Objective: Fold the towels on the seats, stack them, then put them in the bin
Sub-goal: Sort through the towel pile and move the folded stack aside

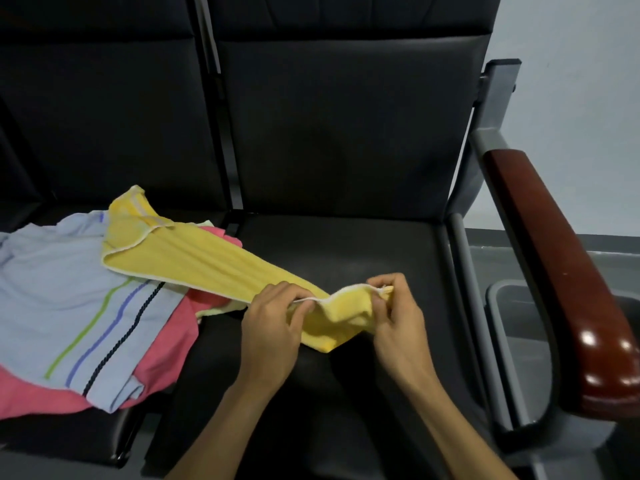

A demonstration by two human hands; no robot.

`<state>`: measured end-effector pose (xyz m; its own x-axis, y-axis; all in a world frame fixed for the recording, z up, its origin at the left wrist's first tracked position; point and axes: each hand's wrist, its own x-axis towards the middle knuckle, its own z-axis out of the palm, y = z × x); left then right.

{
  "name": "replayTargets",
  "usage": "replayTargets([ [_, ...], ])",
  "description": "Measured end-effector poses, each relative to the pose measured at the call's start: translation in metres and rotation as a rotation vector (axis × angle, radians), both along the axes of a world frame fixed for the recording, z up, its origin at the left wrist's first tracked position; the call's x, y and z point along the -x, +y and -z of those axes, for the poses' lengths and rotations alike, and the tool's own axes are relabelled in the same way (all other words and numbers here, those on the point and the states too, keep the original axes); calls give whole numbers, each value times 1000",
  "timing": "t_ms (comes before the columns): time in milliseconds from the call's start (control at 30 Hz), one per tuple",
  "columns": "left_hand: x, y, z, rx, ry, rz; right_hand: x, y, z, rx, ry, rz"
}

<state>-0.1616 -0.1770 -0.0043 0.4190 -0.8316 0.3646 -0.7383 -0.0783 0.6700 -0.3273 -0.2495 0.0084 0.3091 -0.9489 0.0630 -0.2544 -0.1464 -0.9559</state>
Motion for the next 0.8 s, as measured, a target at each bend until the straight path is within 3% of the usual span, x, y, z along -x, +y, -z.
replayTargets([
  [67,6,-1,-3,15,5,70,0,1,0,-62,88,-217],
  [133,10,-2,-3,4,19,119,-3,0,1,19,189,-278],
  [233,7,-2,5,-77,-44,104,-2,-2,0,198,148,-4],
  [333,0,-1,10,-97,-119,34,5,-4,-3,245,123,196],
  [500,10,0,5,-65,-144,130,3,-2,4,128,362,-279],
  [633,-6,1,7,-87,-72,25,6,-11,3,235,301,107],
  [700,-9,3,6,-78,-60,25,13,-15,3,230,296,174],
  [800,1,3,6,-63,-113,88,11,-10,4,140,422,-141],
])
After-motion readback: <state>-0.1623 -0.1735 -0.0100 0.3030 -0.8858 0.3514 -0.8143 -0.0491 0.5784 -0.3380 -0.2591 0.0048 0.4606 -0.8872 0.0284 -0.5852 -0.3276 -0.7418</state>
